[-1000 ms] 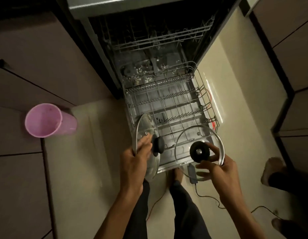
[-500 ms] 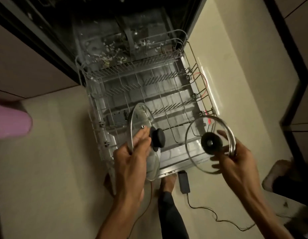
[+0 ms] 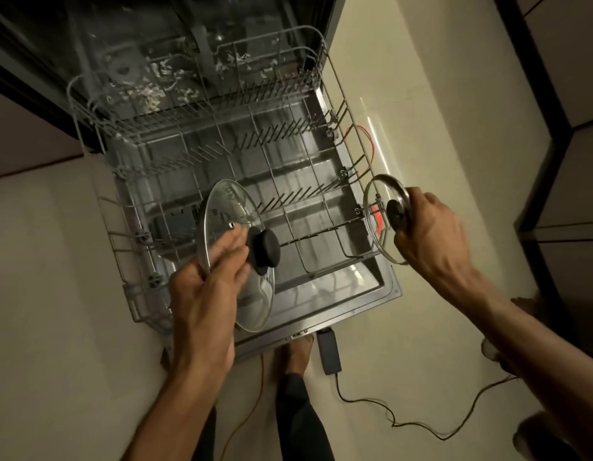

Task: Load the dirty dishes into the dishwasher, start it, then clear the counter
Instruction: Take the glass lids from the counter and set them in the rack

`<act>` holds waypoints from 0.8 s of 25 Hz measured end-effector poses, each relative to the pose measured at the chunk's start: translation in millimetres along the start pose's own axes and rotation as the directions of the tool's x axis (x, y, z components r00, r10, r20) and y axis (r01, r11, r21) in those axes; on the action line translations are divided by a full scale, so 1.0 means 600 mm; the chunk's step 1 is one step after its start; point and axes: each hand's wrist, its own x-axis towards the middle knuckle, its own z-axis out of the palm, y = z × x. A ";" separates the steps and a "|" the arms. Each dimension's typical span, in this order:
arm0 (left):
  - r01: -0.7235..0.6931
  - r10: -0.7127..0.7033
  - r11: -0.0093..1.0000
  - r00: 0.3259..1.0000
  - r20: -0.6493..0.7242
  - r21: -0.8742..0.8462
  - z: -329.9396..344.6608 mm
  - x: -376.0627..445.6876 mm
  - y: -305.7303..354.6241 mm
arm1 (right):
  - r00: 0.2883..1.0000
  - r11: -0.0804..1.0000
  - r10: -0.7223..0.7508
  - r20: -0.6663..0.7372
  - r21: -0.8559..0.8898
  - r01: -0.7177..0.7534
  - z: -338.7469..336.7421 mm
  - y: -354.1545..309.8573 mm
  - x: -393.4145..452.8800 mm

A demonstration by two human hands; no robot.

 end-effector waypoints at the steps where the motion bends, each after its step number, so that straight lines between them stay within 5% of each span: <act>1: -0.003 0.003 1.000 1.000 0.000 -0.004 0.001 0.001 0.000 | 1.000 0.999 -0.015 0.016 -0.037 0.015 0.007 -0.001 0.010; 20: 0.015 -0.015 0.998 1.000 -0.007 -0.058 0.019 0.024 -0.004 | 0.978 0.993 0.072 0.194 -0.101 -0.053 0.089 -0.001 0.132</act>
